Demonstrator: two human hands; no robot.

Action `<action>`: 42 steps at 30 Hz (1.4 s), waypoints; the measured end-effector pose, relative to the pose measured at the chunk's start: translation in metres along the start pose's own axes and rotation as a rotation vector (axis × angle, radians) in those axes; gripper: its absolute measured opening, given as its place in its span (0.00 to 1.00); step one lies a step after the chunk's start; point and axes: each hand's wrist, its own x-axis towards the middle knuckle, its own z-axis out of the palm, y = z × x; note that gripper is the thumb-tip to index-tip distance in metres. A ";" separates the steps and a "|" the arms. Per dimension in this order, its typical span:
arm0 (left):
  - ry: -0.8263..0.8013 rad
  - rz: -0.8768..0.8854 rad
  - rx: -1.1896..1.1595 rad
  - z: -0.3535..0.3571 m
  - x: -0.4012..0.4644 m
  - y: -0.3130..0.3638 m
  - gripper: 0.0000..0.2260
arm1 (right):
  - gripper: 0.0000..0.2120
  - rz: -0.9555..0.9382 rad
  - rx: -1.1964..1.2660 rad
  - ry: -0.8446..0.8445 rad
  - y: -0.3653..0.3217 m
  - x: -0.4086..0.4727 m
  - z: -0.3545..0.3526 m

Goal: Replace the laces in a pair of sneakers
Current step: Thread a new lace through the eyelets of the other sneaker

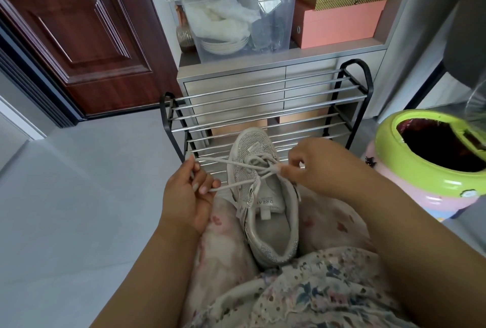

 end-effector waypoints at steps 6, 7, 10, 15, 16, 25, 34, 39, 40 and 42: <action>-0.035 0.006 0.022 -0.001 0.001 -0.001 0.14 | 0.22 0.033 0.623 0.098 -0.002 -0.001 -0.002; -0.044 0.007 0.038 -0.001 0.001 -0.002 0.14 | 0.20 0.072 0.765 0.155 -0.001 -0.001 -0.002; -0.039 0.017 0.071 -0.001 0.000 -0.002 0.15 | 0.16 0.201 1.114 0.253 0.002 0.005 0.000; -0.019 0.020 0.121 0.001 0.000 -0.003 0.13 | 0.14 0.131 1.617 0.079 -0.002 0.003 0.000; -0.015 0.017 0.130 0.001 -0.001 -0.003 0.13 | 0.15 0.111 1.690 0.034 -0.004 0.002 0.000; -0.117 0.026 0.355 0.008 -0.006 -0.007 0.05 | 0.19 0.095 0.730 0.452 0.011 -0.004 -0.020; -0.213 0.038 0.394 0.007 -0.009 -0.005 0.04 | 0.17 0.063 0.416 -0.048 0.010 -0.007 -0.017; -0.378 0.117 0.664 0.009 -0.018 -0.011 0.17 | 0.20 0.019 0.995 0.070 -0.001 -0.007 -0.010; -0.397 0.124 0.730 0.010 -0.020 -0.012 0.21 | 0.20 0.009 1.129 0.034 -0.005 -0.007 -0.006; -0.386 0.136 0.849 0.013 -0.023 -0.012 0.24 | 0.20 0.006 1.382 -0.047 -0.012 -0.008 -0.002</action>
